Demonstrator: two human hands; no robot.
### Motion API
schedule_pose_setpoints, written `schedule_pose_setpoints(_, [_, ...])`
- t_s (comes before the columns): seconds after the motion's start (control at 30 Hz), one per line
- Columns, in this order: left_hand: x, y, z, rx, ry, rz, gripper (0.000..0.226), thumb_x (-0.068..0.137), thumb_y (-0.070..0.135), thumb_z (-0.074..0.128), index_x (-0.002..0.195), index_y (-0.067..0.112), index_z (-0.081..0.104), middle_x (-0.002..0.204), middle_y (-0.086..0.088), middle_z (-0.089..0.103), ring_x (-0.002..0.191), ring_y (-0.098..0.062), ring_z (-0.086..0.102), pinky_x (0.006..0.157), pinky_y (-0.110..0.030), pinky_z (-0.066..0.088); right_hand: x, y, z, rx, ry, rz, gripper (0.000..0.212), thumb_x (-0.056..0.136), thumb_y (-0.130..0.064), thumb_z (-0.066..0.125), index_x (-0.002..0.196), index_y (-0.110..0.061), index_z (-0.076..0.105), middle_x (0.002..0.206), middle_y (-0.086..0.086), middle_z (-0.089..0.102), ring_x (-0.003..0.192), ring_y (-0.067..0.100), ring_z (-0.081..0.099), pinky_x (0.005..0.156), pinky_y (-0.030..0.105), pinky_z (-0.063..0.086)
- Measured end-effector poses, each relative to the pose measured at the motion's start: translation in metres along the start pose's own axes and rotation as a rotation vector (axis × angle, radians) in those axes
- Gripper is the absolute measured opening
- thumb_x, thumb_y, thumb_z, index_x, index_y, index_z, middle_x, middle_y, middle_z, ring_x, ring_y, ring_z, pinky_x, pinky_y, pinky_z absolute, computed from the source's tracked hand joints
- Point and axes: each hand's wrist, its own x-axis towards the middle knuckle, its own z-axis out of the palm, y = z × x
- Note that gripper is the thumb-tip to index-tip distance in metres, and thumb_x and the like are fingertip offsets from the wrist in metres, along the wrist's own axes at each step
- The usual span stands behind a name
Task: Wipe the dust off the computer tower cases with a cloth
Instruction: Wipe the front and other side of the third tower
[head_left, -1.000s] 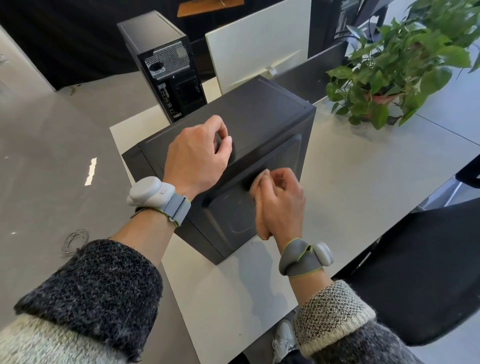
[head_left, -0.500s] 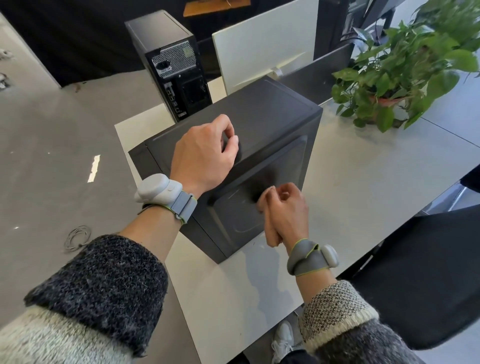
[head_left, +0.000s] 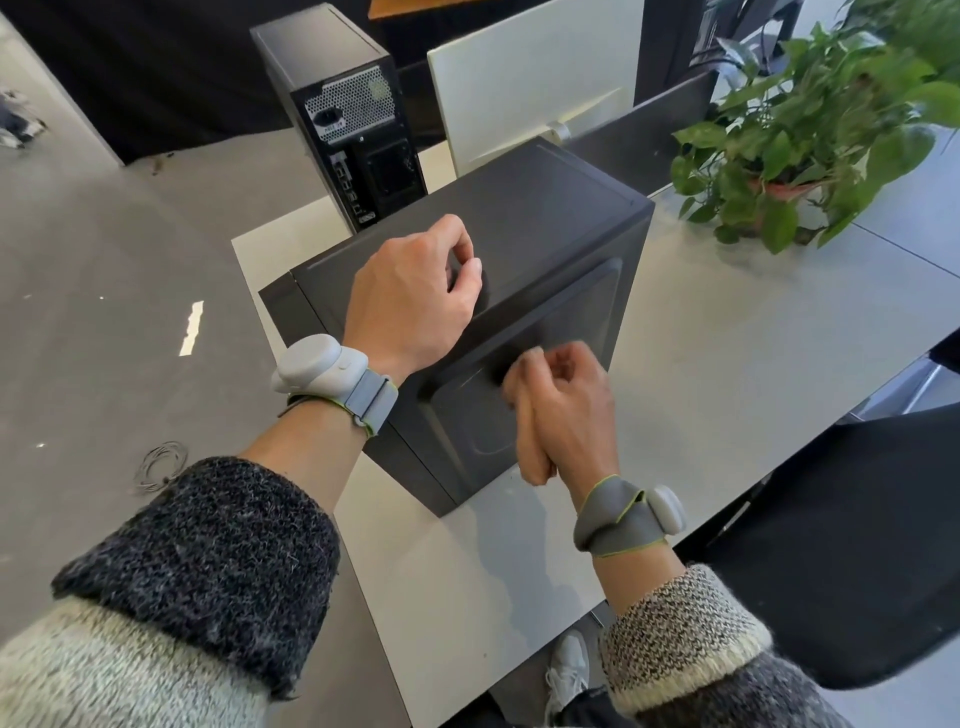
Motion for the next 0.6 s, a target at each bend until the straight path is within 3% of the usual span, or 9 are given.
schedule_pose_setpoints(0.07, [0.000,0.000,0.000,-0.007,-0.002,0.002,0.013,0.103,0.034,0.056,0.097,0.022,0.057,0.064,0.010,0.057,0.065,-0.016,0.061,0.066,-0.045,0.059,-0.005,-0.018,0.000,0.020,0.026,-0.145,0.019,0.102,-0.036,0.065,0.096,-0.018,0.060,0.085,-0.006,0.067,0.078,0.005,0.065,0.067,0.016,0.052])
schedule_pose_setpoints(0.13, [0.001,0.000,-0.001,-0.005,0.001,0.000,0.013,0.103,0.034,0.056,0.097,0.023,0.057,0.064,0.009,0.057,0.066,-0.017,0.061,0.066,-0.045,0.059,-0.009,-0.020,0.003,0.038,0.056,-0.191,0.016,0.102,-0.029,0.067,0.098,-0.015,0.062,0.084,-0.010,0.064,0.080,0.000,0.062,0.066,0.012,0.049])
schedule_pose_setpoints(0.2, [0.001,-0.001,-0.001,-0.004,0.011,-0.008,0.013,0.103,0.034,0.056,0.096,0.023,0.057,0.064,0.009,0.057,0.065,-0.018,0.061,0.065,-0.045,0.059,-0.009,-0.005,0.005,0.030,0.059,-0.122,0.012,0.101,-0.029,0.068,0.096,-0.019,0.064,0.083,-0.014,0.064,0.080,0.000,0.063,0.069,0.016,0.050])
schedule_pose_setpoints(0.27, [-0.001,0.001,0.000,0.005,0.011,-0.008,0.013,0.103,0.033,0.056,0.096,0.023,0.058,0.065,0.009,0.058,0.064,-0.016,0.060,0.065,-0.043,0.059,-0.007,0.009,0.001,-0.010,0.035,-0.015,0.012,0.099,-0.033,0.069,0.094,-0.023,0.066,0.084,-0.016,0.066,0.079,0.002,0.064,0.075,0.032,0.057])
schedule_pose_setpoints(0.3, [-0.001,0.001,-0.001,0.010,0.010,-0.004,0.013,0.103,0.033,0.056,0.097,0.022,0.058,0.066,0.009,0.058,0.064,-0.016,0.060,0.065,-0.043,0.059,-0.006,0.010,-0.001,-0.028,0.024,-0.001,0.013,0.099,-0.036,0.069,0.094,-0.024,0.067,0.084,-0.016,0.067,0.080,0.002,0.065,0.076,0.034,0.058])
schedule_pose_setpoints(0.43, [-0.001,0.001,0.000,0.006,0.007,-0.001,0.013,0.103,0.033,0.056,0.097,0.022,0.058,0.065,0.008,0.059,0.065,-0.017,0.060,0.065,-0.043,0.058,-0.012,-0.020,-0.004,0.014,0.078,-0.231,0.014,0.103,-0.030,0.069,0.097,-0.017,0.069,0.082,-0.013,0.067,0.081,0.001,0.065,0.066,0.011,0.049])
schedule_pose_setpoints(0.5, [0.000,0.001,-0.001,0.004,0.003,0.003,0.013,0.103,0.034,0.056,0.098,0.022,0.058,0.066,0.008,0.059,0.066,-0.017,0.061,0.065,-0.044,0.058,-0.014,-0.028,0.001,0.054,0.104,-0.319,0.011,0.103,-0.024,0.069,0.099,-0.014,0.069,0.082,-0.013,0.066,0.081,0.002,0.065,0.067,0.010,0.050])
schedule_pose_setpoints(0.6, [0.000,0.000,-0.001,0.003,0.010,-0.003,0.013,0.103,0.034,0.056,0.097,0.022,0.057,0.065,0.008,0.058,0.065,-0.018,0.061,0.065,-0.045,0.058,-0.014,-0.008,0.006,0.058,0.093,-0.218,0.010,0.104,-0.024,0.067,0.097,-0.016,0.067,0.082,-0.011,0.067,0.080,0.003,0.065,0.066,0.014,0.049])
